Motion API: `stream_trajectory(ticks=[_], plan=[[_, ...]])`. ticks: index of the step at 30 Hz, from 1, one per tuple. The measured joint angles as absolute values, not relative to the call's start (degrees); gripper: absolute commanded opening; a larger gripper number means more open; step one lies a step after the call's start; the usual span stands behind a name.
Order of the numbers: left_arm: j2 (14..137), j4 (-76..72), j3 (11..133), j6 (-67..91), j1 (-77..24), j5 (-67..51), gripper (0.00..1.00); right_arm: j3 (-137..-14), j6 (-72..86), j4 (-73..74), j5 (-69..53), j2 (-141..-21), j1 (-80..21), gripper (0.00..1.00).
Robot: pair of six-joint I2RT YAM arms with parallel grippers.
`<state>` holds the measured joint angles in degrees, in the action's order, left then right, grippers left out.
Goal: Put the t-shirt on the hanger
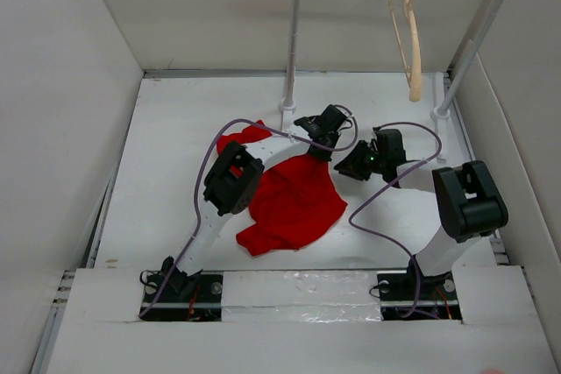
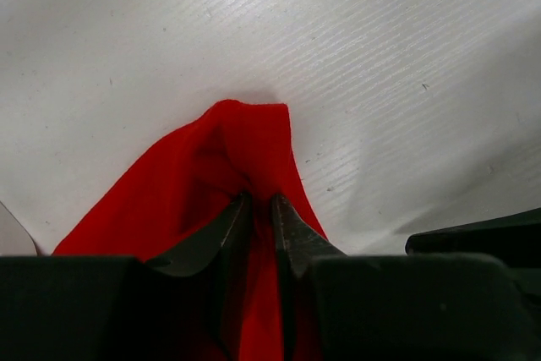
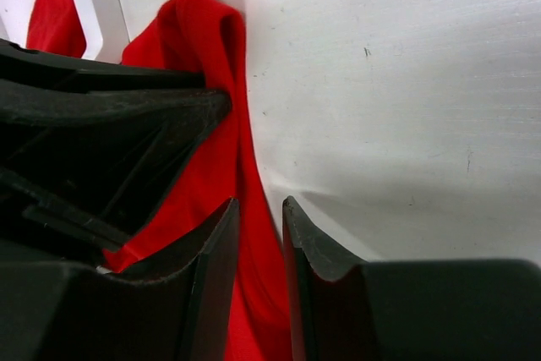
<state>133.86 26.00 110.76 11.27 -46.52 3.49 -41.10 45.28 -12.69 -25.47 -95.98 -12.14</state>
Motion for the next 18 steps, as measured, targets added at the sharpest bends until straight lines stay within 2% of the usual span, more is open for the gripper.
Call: stream_trajectory(ticks=[2,5,13,14,15,16,17,18], plan=[[133.95,26.02,110.91,10.98,-46.52,3.51,0.04,-41.10,45.28,-12.69,-25.50,-95.68,-12.14,0.32],[133.97,25.96,110.91,10.96,-46.52,3.49,0.01,-41.10,45.28,-12.69,-25.45,-95.37,-12.32,0.32],[133.86,25.93,110.91,11.05,-46.52,3.29,0.00,-41.10,45.25,-12.67,-25.21,-95.37,-12.84,0.34],[133.80,25.93,110.91,11.09,-46.52,3.16,0.00,-41.10,45.23,-12.64,-25.06,-95.37,-12.84,0.28],[133.75,25.98,110.91,11.20,-46.52,3.03,0.00,-41.12,45.17,-12.62,-24.97,-95.37,-12.84,0.11],[133.69,26.00,110.91,11.27,-46.52,2.96,0.00,-41.19,44.77,-12.51,-24.80,-95.37,-12.84,0.04],[133.60,26.06,110.91,11.42,-46.52,2.83,0.00,-41.32,44.86,-12.43,-24.64,-95.37,-12.84,0.00],[133.32,26.11,110.83,11.49,-46.52,2.70,0.00,-41.56,44.77,-12.32,-24.38,-95.37,-12.84,0.00]])
